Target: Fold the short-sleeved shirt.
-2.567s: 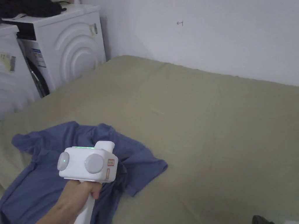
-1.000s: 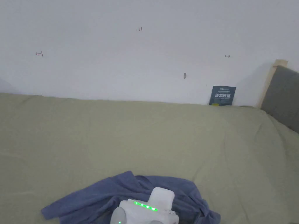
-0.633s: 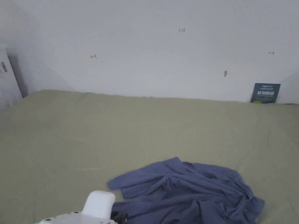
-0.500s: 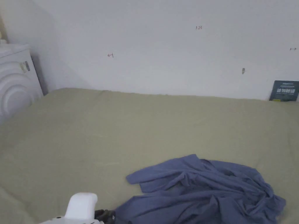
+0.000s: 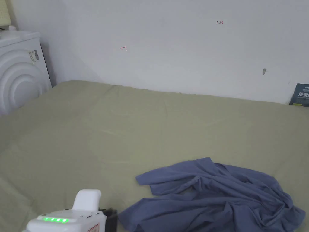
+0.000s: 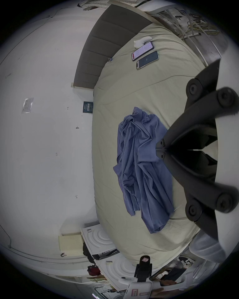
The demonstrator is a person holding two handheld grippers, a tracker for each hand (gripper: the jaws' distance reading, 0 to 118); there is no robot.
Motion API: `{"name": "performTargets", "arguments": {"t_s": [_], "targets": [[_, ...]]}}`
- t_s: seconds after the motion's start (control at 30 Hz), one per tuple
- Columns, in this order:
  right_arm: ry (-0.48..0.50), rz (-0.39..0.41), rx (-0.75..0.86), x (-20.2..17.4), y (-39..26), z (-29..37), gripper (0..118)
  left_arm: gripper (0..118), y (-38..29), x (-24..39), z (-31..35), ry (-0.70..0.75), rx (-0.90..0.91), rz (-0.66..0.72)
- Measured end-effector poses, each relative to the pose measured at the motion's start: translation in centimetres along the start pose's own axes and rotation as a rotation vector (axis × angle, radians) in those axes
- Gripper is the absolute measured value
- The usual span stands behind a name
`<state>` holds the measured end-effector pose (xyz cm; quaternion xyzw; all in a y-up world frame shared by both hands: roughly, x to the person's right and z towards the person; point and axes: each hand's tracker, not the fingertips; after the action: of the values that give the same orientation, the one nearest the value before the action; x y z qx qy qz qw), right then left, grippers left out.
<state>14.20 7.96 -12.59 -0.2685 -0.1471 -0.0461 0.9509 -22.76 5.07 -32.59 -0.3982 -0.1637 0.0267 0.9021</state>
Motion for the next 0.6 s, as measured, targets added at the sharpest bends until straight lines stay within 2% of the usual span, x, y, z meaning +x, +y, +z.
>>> {"name": "performTargets", "arguments": {"t_s": [0.03,0.07,0.1,0.13,0.3,0.4,0.47,0.5,0.53,0.57,0.6], "targets": [[-0.001,-0.005,-0.005,0.0,0.0,-0.2,0,118,0.3,0.3,-1.7,0.033,-0.045,-0.033],[-0.001,-0.009,-0.012,0.0,0.0,-0.5,0,115,0.4,0.4,-3.7,0.061,-0.113,-0.057],[0.0,-0.01,-0.019,0.1,-0.2,-0.9,0,115,-1.3,0.5,-4.8,-0.006,-0.062,-0.045],[-0.002,-0.009,-0.025,0.2,-0.4,-1.4,0,115,-1.6,0.0,-7.0,0.074,-0.083,-0.086],[-0.007,0.003,-0.052,0.3,-0.6,-2.4,0,115,1.7,0.8,-12.4,0.114,-0.15,-0.114],[-0.008,0.0,-0.07,0.5,-0.7,-3.2,0,112,0.9,1.2,-14.2,0.099,-0.225,-0.148],[-0.008,-0.001,-0.077,0.7,-0.7,-3.6,0,108,0.5,2.6,-13.2,0.133,-0.178,-0.206],[-0.01,0.0,-0.078,0.7,-0.7,-3.8,0,103,0.6,2.5,-12.5,0.115,-0.19,-0.197],[-0.009,0.0,-0.079,1.3,-1.3,-4.4,0,83,0.6,2.6,-11.7,0.065,-0.196,-0.179],[-0.007,-0.001,-0.079,1.5,-1.3,-4.6,0,55,1.0,2.9,-11.1,0.073,-0.204,-0.187],[-0.006,-0.005,-0.077,1.6,-1.3,-4.6,0,10,1.0,3.4,-10.7,0.097,-0.18,-0.238]]}}
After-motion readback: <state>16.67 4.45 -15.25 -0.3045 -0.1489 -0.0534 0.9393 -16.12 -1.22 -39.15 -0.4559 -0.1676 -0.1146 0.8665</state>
